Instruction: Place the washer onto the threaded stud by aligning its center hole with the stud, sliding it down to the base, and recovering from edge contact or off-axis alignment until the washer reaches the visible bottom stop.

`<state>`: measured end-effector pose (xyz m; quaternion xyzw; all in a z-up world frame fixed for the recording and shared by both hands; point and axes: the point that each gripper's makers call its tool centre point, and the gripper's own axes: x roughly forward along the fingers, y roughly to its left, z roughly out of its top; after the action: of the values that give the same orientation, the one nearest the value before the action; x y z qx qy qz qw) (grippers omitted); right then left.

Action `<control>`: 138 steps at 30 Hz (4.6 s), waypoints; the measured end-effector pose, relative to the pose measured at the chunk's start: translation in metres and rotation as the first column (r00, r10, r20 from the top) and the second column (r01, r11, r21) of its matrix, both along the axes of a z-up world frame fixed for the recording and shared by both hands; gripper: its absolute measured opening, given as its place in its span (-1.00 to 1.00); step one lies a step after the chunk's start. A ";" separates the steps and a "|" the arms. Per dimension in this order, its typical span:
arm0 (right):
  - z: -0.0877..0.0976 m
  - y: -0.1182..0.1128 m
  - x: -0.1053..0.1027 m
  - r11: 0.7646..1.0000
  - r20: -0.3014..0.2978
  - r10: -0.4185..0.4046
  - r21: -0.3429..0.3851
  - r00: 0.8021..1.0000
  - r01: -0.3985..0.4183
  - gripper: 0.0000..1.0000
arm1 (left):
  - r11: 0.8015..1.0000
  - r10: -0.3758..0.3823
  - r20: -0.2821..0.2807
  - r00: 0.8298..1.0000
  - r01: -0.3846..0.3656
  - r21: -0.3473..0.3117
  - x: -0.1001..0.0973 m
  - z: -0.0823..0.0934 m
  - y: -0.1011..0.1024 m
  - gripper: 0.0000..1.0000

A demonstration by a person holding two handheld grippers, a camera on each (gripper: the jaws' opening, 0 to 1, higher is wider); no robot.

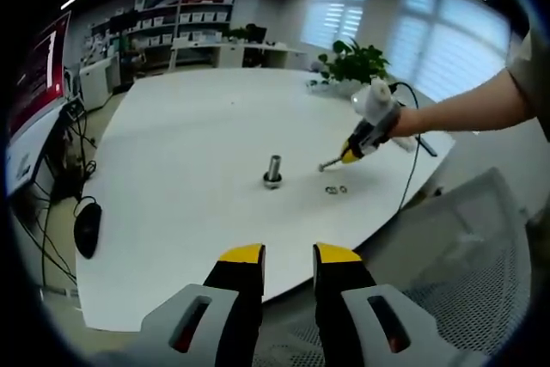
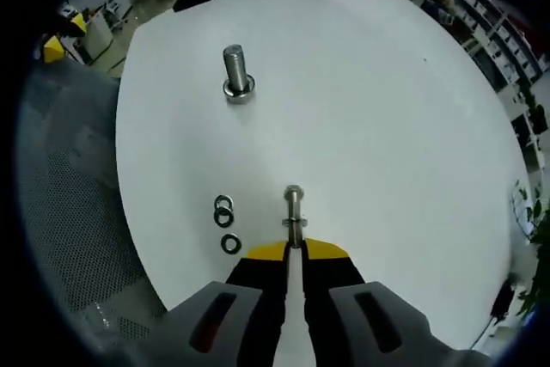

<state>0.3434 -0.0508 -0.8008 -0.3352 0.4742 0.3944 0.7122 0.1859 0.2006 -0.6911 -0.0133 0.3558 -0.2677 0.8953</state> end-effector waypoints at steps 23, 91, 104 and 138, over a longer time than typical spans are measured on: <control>0.003 0.074 0.019 0.991 0.026 -0.018 0.136 1.000 0.014 -0.80 | 1.000 0.003 -0.008 1.000 -0.003 0.008 0.000 -0.002 0.001 -0.61; 0.007 0.067 0.029 0.973 0.059 -0.011 0.229 0.998 -0.003 -0.82 | 0.999 0.009 -0.021 1.000 -0.008 0.036 -0.001 -0.006 0.004 -0.62; 0.014 0.061 0.025 0.964 0.090 -0.035 0.267 0.995 0.010 -0.82 | 0.999 0.007 -0.025 1.000 -0.006 0.041 -0.001 -0.007 0.005 -0.62; 0.020 0.062 0.013 0.969 0.086 -0.019 0.246 0.996 -0.003 -0.68 | 0.999 0.005 -0.027 1.000 -0.004 0.042 -0.002 -0.007 0.004 -0.62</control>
<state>0.3569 0.0114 -0.7805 -0.2597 0.3913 0.4321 0.7699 0.1840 0.2048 -0.6983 0.0011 0.3735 -0.2580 0.8910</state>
